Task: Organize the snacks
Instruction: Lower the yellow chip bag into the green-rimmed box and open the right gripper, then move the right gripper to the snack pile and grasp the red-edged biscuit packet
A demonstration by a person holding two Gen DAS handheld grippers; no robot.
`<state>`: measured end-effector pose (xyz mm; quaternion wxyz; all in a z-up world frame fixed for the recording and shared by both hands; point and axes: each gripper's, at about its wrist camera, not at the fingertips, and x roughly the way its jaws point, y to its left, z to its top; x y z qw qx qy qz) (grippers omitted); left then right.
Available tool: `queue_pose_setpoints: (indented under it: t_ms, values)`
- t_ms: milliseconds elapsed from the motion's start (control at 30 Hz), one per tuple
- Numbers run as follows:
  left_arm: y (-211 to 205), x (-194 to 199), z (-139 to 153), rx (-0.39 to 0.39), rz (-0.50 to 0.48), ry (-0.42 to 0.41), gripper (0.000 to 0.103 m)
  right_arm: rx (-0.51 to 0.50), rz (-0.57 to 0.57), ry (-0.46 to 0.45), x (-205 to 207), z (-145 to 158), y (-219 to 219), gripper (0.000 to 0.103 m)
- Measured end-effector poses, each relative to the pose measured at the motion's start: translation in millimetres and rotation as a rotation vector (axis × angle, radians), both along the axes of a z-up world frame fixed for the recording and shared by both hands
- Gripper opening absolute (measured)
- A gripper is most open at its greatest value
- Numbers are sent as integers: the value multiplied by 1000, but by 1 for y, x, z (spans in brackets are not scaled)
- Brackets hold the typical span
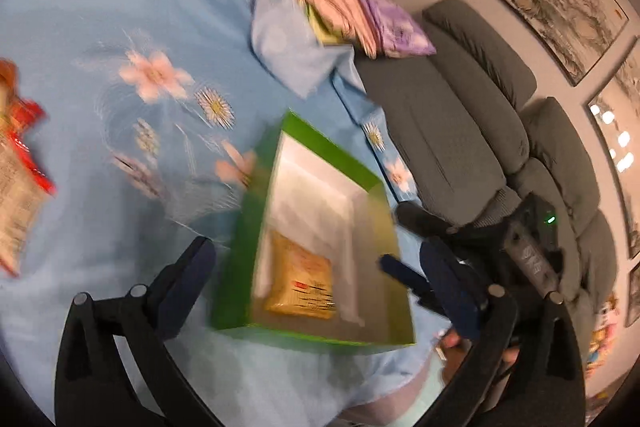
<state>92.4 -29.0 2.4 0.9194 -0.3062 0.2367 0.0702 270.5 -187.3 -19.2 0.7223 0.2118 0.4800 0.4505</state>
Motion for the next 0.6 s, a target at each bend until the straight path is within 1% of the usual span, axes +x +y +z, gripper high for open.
queue_pose_setpoints:
  t_ms: [33, 100, 167, 233, 267, 300, 367, 467, 500, 533, 600]
  values:
    - [5, -11, 3, 29, 15, -2, 102, 12, 17, -13, -7, 8, 6, 98]
    - [12, -35, 10, 82, 54, 3, 102, 38, 72, -46, -23, 23, 24, 101]
    - [25, -60, 15, 123, 109, 11, 102, 63, 176, -94, -43, 37, 54, 102]
    - [39, -74, 16, 112, 176, 49, 102, 80, 267, -105, -58, 36, 83, 102]
    - [50, -83, 13, 82, 203, 54, 102, 90, 320, -85, -64, 31, 105, 102]
    - [59, -95, 4, 49, 220, 46, 102, 99, 359, -60, -67, 24, 122, 102]
    - [77, -115, -4, -11, 236, 0, 102, 109, 423, 2, -73, 5, 154, 102]
    - [95, -133, -15, -82, 295, 11, 102, 109, 466, 118, -77, -34, 197, 102]
    - [101, -138, -17, -90, 307, 20, 102, 112, 479, 156, -76, -48, 211, 102]
    - [106, -142, -19, -11, 318, 10, 102, 115, 490, 192, -74, -62, 224, 102]
    - [118, -145, -28, -21, 326, 10, 102, 100, 475, 245, -70, -87, 244, 102]
